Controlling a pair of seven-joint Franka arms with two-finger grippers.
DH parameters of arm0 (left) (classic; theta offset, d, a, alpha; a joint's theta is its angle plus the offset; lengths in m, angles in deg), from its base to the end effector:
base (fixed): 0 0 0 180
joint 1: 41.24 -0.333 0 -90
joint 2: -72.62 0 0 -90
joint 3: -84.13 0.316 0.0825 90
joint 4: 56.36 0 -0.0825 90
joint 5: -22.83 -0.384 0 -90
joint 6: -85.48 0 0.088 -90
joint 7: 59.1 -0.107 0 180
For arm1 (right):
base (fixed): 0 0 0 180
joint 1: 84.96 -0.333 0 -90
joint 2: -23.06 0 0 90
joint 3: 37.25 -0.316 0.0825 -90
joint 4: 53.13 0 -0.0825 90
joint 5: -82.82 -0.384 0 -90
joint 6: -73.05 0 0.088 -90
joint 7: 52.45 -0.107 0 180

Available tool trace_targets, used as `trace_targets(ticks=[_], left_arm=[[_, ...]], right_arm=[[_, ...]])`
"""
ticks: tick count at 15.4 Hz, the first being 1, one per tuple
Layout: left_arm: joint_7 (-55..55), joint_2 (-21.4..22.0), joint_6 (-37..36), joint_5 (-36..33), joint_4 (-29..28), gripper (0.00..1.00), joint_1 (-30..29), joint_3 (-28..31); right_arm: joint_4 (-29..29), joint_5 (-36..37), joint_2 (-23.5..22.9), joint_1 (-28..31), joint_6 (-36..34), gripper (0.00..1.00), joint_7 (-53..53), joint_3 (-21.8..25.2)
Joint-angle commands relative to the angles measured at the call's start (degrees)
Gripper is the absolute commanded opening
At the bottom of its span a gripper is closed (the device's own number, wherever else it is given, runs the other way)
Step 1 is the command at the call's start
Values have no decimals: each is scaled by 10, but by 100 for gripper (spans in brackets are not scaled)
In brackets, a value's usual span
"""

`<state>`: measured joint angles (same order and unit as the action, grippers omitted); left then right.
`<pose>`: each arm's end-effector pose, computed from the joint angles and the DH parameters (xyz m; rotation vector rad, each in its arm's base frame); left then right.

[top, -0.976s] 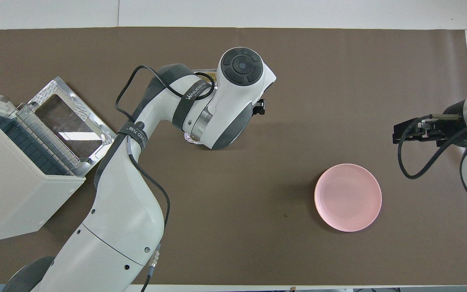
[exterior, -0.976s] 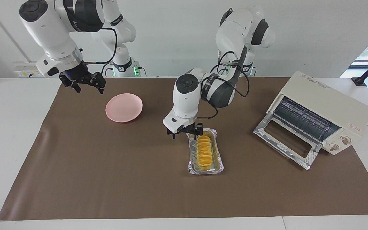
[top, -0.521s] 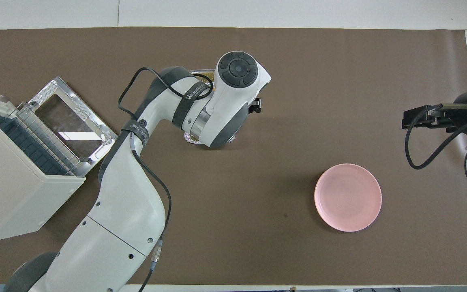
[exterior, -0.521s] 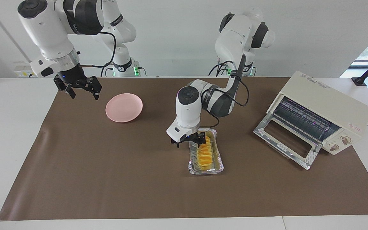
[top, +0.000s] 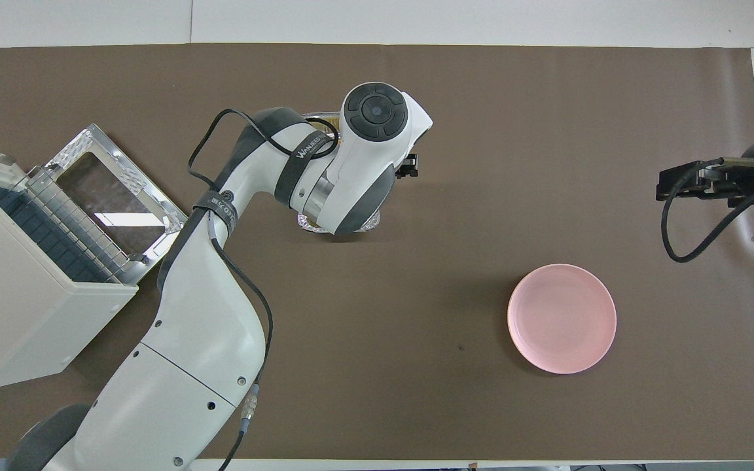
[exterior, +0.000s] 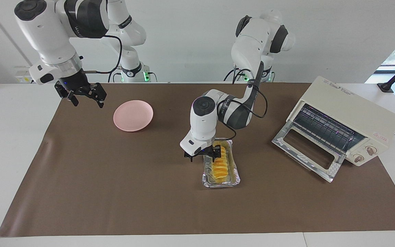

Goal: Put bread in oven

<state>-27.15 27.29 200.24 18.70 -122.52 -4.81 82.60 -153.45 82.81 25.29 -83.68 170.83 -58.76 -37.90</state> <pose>0.6089 -0.4619 0.3310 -3.1272 0.1953 -0.1163 0.5493 -0.0059 0.5721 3.1353 -0.1902 -0.0085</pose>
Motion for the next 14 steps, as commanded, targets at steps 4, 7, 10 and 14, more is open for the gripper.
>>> trace_targets(ticks=[4, 7, 10, 14], left_arm=[[21, 1, 14, -11, -26, 84, 8, 0], [28, 2, 14, -10, -27, 62, 8, 0], [38, 2, 12, -5, -27, 0, 8, 0], [54, 2, -1, 5, -25, 0, 6, 0]], right_arm=[[5, 14, 0, 7, -21, 100, 25, -5], [4, 13, 0, 7, -24, 100, 22, -6], [5, 13, 7, 7, -25, 100, 24, -6], [5, 12, 7, 7, -25, 100, 24, -6]])
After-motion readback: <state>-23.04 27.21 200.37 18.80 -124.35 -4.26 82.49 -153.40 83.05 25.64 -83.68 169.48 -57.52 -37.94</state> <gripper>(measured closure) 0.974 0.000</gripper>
